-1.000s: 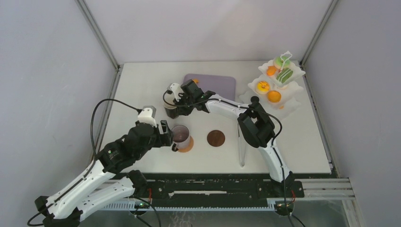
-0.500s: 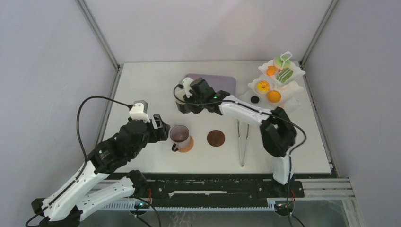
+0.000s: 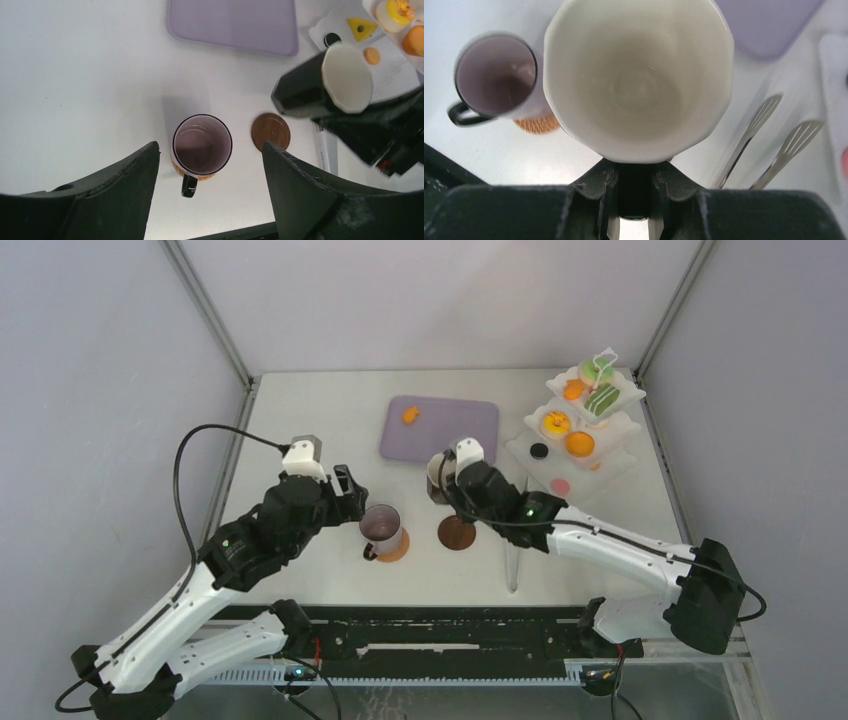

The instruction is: Serve the afternoon tea

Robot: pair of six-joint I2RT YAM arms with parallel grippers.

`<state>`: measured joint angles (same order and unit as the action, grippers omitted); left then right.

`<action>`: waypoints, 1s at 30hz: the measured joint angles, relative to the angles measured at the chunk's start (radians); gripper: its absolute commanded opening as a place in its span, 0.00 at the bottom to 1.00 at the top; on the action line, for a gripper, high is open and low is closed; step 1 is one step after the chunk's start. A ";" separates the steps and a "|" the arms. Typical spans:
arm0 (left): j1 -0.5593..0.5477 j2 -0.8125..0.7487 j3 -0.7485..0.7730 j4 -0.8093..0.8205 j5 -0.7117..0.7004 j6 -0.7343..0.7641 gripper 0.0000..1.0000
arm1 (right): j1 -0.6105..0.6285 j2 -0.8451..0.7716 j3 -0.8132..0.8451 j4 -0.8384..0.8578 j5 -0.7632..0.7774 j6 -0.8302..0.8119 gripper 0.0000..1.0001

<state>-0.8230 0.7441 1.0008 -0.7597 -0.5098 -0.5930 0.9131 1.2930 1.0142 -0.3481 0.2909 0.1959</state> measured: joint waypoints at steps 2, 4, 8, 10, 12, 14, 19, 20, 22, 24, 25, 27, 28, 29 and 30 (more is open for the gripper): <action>0.010 0.019 0.000 0.008 0.011 0.000 0.80 | 0.043 -0.008 -0.044 -0.041 0.049 0.063 0.00; 0.021 0.029 0.000 0.013 0.020 0.000 0.80 | 0.069 -0.008 -0.072 -0.080 0.073 0.125 0.00; 0.039 0.025 0.000 0.019 0.029 -0.002 0.80 | 0.090 -0.016 -0.136 -0.132 0.162 0.265 0.00; 0.046 0.021 -0.003 0.023 0.037 -0.002 0.80 | 0.100 -0.035 -0.175 -0.140 0.197 0.318 0.00; 0.052 0.020 -0.004 0.026 0.046 -0.002 0.80 | 0.111 -0.051 -0.205 -0.139 0.208 0.354 0.00; 0.056 0.020 -0.004 0.031 0.051 -0.002 0.80 | 0.121 -0.058 -0.227 -0.134 0.208 0.382 0.00; 0.061 0.020 -0.007 0.037 0.064 -0.003 0.80 | 0.143 -0.055 -0.251 -0.100 0.209 0.410 0.00; 0.061 0.019 -0.010 0.041 0.068 -0.004 0.80 | 0.148 -0.051 -0.253 -0.089 0.209 0.413 0.00; 0.063 0.018 -0.018 0.042 0.071 -0.008 0.80 | 0.152 -0.038 -0.254 -0.066 0.209 0.414 0.00; 0.063 0.017 -0.027 0.041 0.073 -0.010 0.80 | 0.152 -0.020 -0.254 -0.041 0.209 0.413 0.00; 0.064 0.017 -0.031 0.041 0.075 -0.010 0.80 | 0.152 -0.013 -0.254 -0.033 0.208 0.413 0.00; 0.064 0.016 -0.035 0.041 0.077 -0.010 0.80 | 0.151 0.005 -0.254 -0.015 0.205 0.414 0.00; 0.065 0.015 -0.036 0.040 0.076 -0.010 0.80 | 0.150 0.016 -0.254 -0.008 0.205 0.417 0.00; 0.066 0.014 -0.036 0.040 0.077 -0.010 0.80 | 0.150 0.028 -0.254 -0.003 0.205 0.419 0.00; 0.068 0.013 -0.036 0.040 0.077 -0.010 0.80 | 0.149 0.040 -0.254 0.000 0.204 0.422 0.00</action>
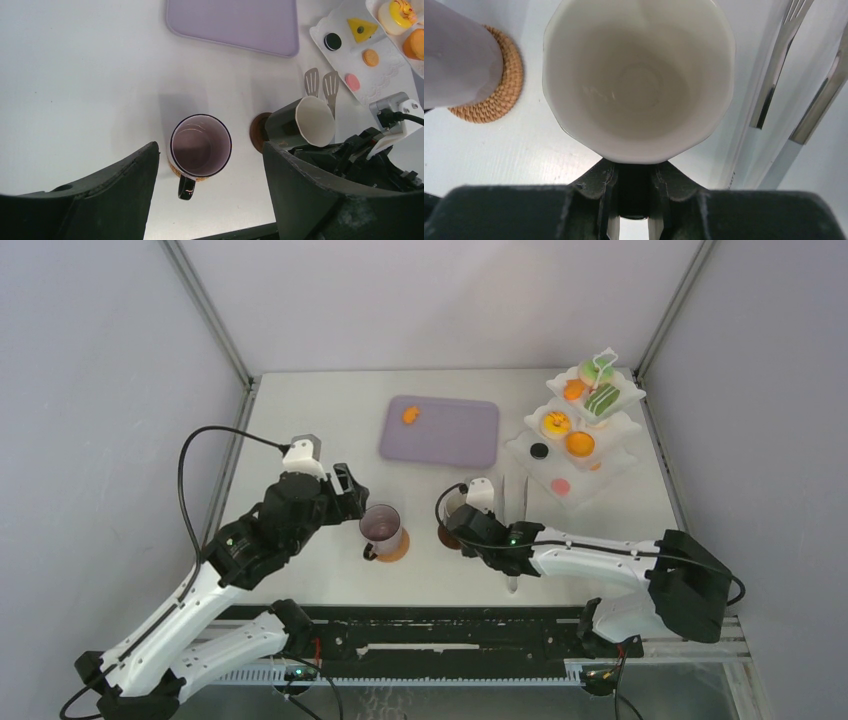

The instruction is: Serve the afternoon tea

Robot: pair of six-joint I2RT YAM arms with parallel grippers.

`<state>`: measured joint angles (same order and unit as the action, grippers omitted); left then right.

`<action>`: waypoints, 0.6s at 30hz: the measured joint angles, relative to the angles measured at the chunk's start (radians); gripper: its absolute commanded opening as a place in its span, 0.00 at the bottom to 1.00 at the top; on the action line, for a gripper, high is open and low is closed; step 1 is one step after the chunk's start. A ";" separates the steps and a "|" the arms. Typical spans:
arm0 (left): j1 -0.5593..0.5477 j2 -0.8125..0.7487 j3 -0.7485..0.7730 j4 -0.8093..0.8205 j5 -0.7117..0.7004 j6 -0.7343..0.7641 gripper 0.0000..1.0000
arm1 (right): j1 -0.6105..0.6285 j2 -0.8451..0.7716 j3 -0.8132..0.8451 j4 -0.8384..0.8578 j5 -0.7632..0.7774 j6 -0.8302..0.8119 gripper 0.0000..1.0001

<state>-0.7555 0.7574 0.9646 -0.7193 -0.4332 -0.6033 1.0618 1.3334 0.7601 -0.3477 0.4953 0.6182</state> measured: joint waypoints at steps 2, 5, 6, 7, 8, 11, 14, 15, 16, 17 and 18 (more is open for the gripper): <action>0.003 -0.003 -0.002 0.000 0.000 0.000 0.80 | 0.000 0.021 0.000 0.014 0.008 0.005 0.00; 0.005 -0.008 -0.002 -0.001 0.000 0.000 0.80 | 0.000 0.042 0.004 0.043 0.021 0.014 0.00; 0.006 -0.009 -0.002 0.000 0.000 0.000 0.81 | 0.000 0.049 0.008 0.048 0.024 0.016 0.00; 0.006 -0.010 -0.003 -0.001 0.000 0.000 0.81 | 0.000 0.052 0.009 0.052 0.027 0.017 0.00; 0.006 -0.010 -0.003 -0.001 0.000 -0.001 0.81 | 0.000 0.055 0.010 0.056 0.029 0.017 0.00; 0.008 -0.014 -0.003 -0.001 0.001 -0.001 0.81 | 0.000 0.056 0.010 0.057 0.030 0.017 0.00; 0.013 -0.018 -0.003 -0.001 0.001 -0.002 0.82 | 0.004 0.056 0.010 0.057 0.031 0.016 0.03; 0.014 -0.019 -0.003 -0.001 0.001 -0.002 0.83 | 0.006 0.055 0.010 0.056 0.032 0.016 0.05; 0.016 -0.019 -0.003 -0.001 0.002 -0.002 0.84 | 0.009 0.054 0.010 0.054 0.031 0.016 0.07; 0.019 -0.018 -0.003 -0.001 0.003 -0.001 0.86 | 0.013 0.052 0.010 0.051 0.031 0.016 0.15; 0.022 -0.018 -0.003 -0.002 0.003 -0.002 0.88 | 0.016 0.050 0.010 0.048 0.031 0.016 0.27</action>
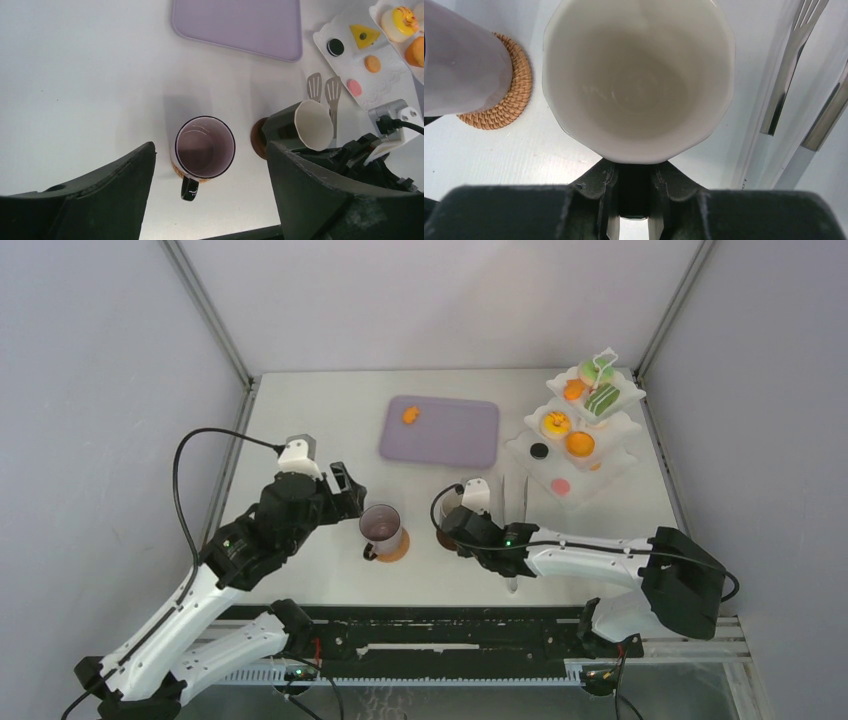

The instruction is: Serve the afternoon tea

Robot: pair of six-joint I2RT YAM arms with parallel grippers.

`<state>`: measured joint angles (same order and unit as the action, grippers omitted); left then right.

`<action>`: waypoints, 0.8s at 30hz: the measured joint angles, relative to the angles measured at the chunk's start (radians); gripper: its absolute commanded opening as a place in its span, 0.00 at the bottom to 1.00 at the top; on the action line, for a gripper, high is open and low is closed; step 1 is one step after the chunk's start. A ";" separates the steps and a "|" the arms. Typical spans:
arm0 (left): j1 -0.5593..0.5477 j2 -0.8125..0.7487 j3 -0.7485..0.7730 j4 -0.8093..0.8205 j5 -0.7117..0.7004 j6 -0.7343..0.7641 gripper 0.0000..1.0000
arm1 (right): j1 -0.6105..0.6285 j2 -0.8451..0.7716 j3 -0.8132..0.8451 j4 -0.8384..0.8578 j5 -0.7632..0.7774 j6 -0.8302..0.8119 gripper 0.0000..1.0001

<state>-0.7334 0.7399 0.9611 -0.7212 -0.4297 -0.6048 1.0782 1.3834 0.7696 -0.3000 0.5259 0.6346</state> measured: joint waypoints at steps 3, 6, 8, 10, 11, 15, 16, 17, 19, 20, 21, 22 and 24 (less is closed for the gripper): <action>0.012 0.006 0.000 -0.015 -0.002 -0.001 0.95 | 0.011 -0.008 0.000 -0.013 -0.005 0.006 0.45; 0.018 0.013 0.000 -0.038 -0.003 -0.006 0.99 | 0.021 -0.031 0.000 -0.019 -0.008 0.010 0.61; 0.021 0.014 0.000 -0.050 -0.004 -0.007 1.00 | 0.024 -0.058 0.000 -0.026 -0.007 0.010 0.68; 0.024 0.014 0.000 -0.055 -0.005 -0.008 1.00 | 0.025 -0.091 0.000 -0.035 -0.004 0.012 0.73; 0.025 0.014 0.001 -0.056 -0.006 -0.009 1.00 | 0.025 -0.113 0.002 -0.045 -0.001 0.010 0.75; 0.030 0.014 0.003 -0.061 -0.014 -0.016 1.00 | 0.027 -0.189 0.023 -0.090 0.013 0.006 0.85; 0.031 0.015 0.003 -0.063 -0.017 -0.019 1.00 | 0.027 -0.206 0.033 -0.105 0.018 0.004 0.87; 0.034 0.021 0.004 -0.068 -0.021 -0.025 1.00 | 0.027 -0.224 0.052 -0.129 0.025 -0.002 0.87; 0.048 0.038 0.016 -0.083 -0.027 -0.026 1.00 | 0.022 -0.252 0.104 -0.176 0.043 -0.010 0.90; 0.058 0.048 0.024 -0.090 -0.028 -0.026 1.00 | 0.010 -0.261 0.143 -0.208 0.051 -0.013 0.96; 0.076 0.066 0.039 -0.098 -0.024 -0.024 1.00 | -0.002 -0.264 0.187 -0.241 0.056 -0.017 0.99; 0.100 0.084 0.055 -0.104 -0.017 -0.023 1.00 | -0.014 -0.265 0.228 -0.264 0.066 -0.020 1.00; 0.150 0.122 0.082 -0.111 0.001 -0.017 1.00 | -0.046 -0.265 0.321 -0.316 0.092 -0.034 1.00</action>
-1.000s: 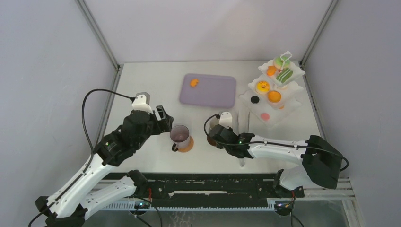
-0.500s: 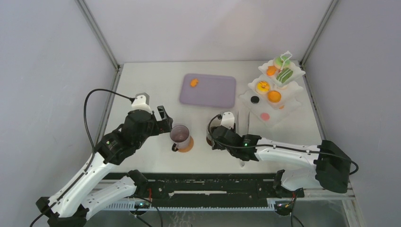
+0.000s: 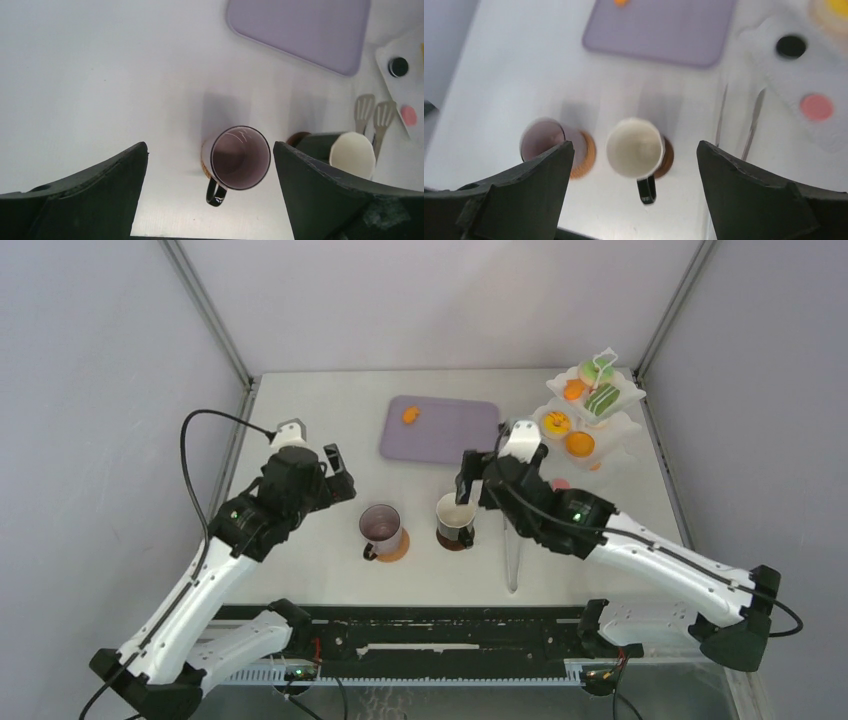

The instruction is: Serve the afternoon tea

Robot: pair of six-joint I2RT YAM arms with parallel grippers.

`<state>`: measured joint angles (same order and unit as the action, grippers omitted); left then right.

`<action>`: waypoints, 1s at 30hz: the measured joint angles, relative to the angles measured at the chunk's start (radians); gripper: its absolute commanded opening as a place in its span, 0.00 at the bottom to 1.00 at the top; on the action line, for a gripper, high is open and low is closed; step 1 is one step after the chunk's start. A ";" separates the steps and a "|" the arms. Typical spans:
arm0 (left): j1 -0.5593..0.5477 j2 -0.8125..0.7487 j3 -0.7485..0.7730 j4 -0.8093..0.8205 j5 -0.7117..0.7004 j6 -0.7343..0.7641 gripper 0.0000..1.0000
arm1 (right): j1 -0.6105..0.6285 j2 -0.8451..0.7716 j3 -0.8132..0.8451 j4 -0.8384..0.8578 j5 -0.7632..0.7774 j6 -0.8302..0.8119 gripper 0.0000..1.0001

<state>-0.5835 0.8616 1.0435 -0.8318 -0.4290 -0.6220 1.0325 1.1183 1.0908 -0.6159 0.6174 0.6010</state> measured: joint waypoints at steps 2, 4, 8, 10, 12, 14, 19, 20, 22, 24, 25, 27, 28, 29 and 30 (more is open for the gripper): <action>0.053 0.045 0.033 -0.017 0.022 0.008 1.00 | -0.034 0.000 0.108 -0.051 0.038 -0.017 1.00; 0.098 0.081 0.073 -0.044 0.037 0.021 1.00 | -0.061 0.000 0.202 -0.097 0.075 -0.030 1.00; 0.144 0.144 0.207 -0.108 0.032 0.056 1.00 | -0.098 -0.019 0.331 -0.161 0.170 -0.059 1.00; 0.146 0.159 0.286 -0.122 0.015 0.081 1.00 | -0.113 -0.070 0.340 -0.164 0.203 -0.088 1.00; 0.146 0.159 0.349 -0.126 -0.002 0.108 1.00 | -0.132 -0.131 0.338 -0.162 0.217 -0.125 1.00; 0.146 0.154 0.408 -0.128 -0.027 0.136 1.00 | -0.153 -0.204 0.334 -0.149 0.224 -0.159 1.00; 0.147 0.108 0.457 -0.116 -0.078 0.210 1.00 | -0.190 -0.402 0.263 -0.067 0.268 -0.234 1.00; 0.147 0.097 0.456 -0.114 -0.085 0.223 1.00 | -0.195 -0.451 0.233 -0.045 0.280 -0.245 1.00; 0.147 0.068 0.441 -0.093 -0.092 0.246 1.00 | -0.202 -0.522 0.188 -0.022 0.297 -0.265 1.00; 0.147 0.035 0.405 -0.067 -0.090 0.267 1.00 | -0.208 -0.575 0.151 -0.007 0.310 -0.283 1.00; 0.147 0.027 0.392 -0.064 -0.089 0.273 1.00 | -0.209 -0.591 0.139 -0.005 0.319 -0.289 1.00; 0.147 0.007 0.366 -0.056 -0.087 0.281 1.00 | -0.210 -0.602 0.127 -0.006 0.337 -0.298 1.00; 0.147 0.001 0.354 -0.048 -0.087 0.283 0.99 | -0.211 -0.602 0.123 -0.006 0.345 -0.303 1.00; 0.147 -0.001 0.344 -0.042 -0.087 0.283 1.00 | -0.211 -0.601 0.120 -0.008 0.350 -0.306 1.00; 0.147 0.000 0.337 -0.037 -0.087 0.283 1.00 | -0.212 -0.600 0.116 -0.010 0.352 -0.309 1.00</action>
<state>-0.4362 0.8612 1.3808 -0.8688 -0.5163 -0.3389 0.8204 0.5182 1.2072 -0.6258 0.9695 0.2924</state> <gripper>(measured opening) 0.996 1.000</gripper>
